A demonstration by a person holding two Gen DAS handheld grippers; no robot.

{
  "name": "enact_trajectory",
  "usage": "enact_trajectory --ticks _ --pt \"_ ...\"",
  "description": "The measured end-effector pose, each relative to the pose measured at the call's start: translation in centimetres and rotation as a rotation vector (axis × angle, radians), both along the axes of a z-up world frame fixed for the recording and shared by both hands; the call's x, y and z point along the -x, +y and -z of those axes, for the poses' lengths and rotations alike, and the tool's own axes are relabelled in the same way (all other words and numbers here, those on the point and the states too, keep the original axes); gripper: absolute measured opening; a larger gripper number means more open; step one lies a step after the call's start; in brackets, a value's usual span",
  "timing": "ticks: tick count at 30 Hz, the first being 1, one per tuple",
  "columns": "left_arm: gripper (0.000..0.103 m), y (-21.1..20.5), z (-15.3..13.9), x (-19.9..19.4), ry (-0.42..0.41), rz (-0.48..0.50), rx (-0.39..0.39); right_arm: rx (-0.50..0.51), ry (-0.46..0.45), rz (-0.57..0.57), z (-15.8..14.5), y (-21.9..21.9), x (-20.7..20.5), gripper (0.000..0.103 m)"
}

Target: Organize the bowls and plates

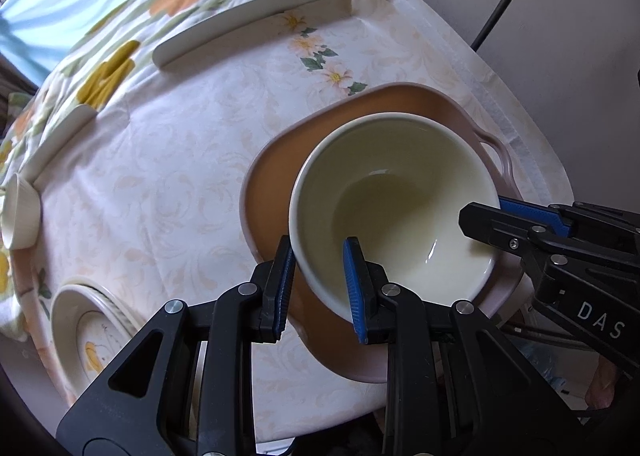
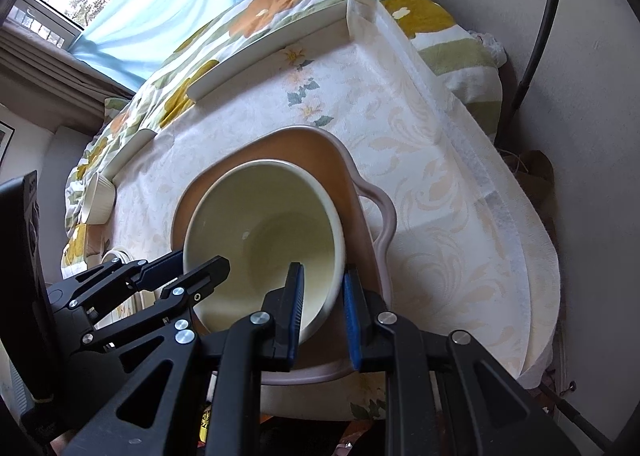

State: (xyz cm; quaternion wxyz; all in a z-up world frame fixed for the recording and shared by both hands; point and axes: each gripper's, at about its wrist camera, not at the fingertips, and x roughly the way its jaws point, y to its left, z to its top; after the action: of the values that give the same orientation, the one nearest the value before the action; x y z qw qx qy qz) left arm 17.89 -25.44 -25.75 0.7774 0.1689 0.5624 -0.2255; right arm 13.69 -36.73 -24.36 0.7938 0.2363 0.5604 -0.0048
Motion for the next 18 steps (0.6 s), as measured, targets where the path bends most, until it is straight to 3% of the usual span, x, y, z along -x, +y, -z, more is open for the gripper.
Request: enact_trajectory --ticks 8,18 --pt "0.022 0.9 -2.2 0.6 -0.03 -0.035 0.022 0.015 -0.038 0.0 -1.8 -0.3 0.8 0.018" --pt "0.022 5.8 -8.2 2.2 -0.168 -0.174 0.077 0.051 -0.154 -0.121 -6.2 0.8 2.4 0.018"
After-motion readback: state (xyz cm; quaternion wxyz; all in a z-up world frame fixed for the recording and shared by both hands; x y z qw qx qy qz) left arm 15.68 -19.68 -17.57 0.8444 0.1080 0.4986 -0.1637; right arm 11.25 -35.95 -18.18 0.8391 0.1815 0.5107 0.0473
